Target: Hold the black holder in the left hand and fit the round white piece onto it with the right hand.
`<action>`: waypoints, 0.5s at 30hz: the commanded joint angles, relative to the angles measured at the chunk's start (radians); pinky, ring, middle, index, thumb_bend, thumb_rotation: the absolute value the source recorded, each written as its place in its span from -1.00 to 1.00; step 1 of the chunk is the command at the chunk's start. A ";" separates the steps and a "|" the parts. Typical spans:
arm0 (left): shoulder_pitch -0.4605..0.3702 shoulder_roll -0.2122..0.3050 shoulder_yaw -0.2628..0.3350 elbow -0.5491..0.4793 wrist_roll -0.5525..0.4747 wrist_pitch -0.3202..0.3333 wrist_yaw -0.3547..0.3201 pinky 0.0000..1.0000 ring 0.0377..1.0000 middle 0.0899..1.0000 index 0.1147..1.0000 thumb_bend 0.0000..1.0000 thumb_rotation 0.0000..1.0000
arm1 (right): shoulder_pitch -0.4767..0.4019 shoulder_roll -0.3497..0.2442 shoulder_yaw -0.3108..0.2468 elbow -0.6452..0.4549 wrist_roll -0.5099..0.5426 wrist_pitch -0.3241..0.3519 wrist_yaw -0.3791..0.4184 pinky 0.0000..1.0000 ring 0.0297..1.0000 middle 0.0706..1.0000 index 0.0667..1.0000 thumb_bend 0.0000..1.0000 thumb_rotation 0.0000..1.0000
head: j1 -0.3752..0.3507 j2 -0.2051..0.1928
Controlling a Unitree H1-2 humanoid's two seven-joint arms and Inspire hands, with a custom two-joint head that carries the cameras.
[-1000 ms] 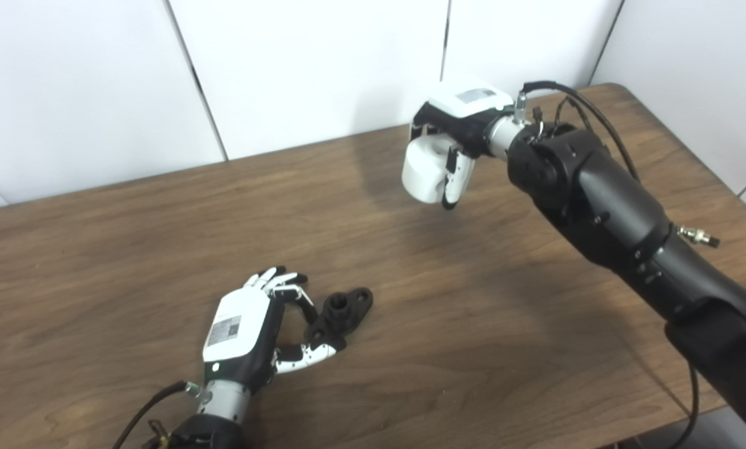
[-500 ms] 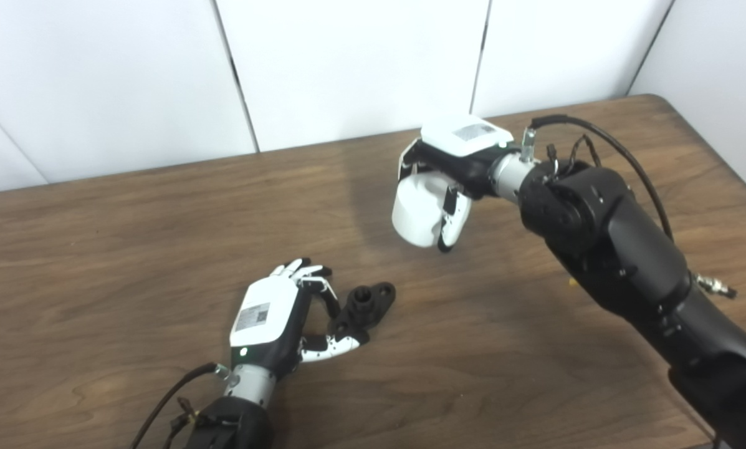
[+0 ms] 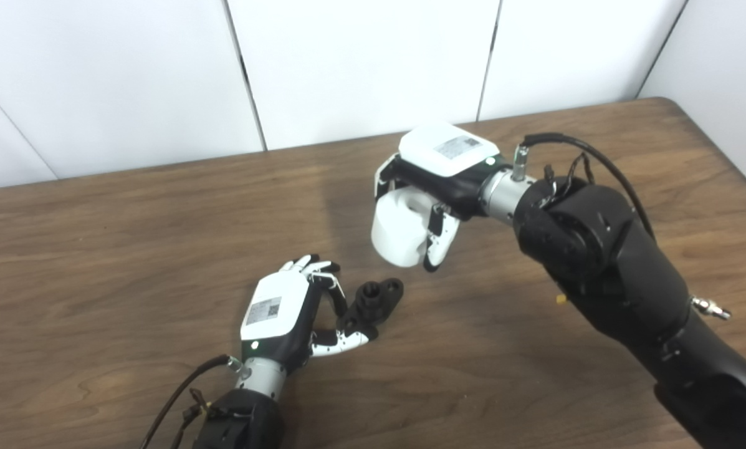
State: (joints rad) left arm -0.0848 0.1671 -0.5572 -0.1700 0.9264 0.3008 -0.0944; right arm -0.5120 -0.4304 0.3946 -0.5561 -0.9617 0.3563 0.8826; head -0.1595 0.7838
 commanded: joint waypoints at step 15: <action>0.030 -0.017 -0.075 0.089 0.030 0.086 -0.171 0.85 0.82 0.57 -0.16 0.04 -0.89 | 0.015 0.050 0.000 -0.076 -0.022 -0.111 0.043 0.84 0.17 -0.22 -0.02 0.05 -0.99 | 0.019 0.017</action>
State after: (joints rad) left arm -0.0934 0.1498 -0.5719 -0.1708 0.9440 0.3362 -0.1020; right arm -0.4669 -0.3859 0.4031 -0.5886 -0.9726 0.2858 0.9457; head -0.1396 0.8007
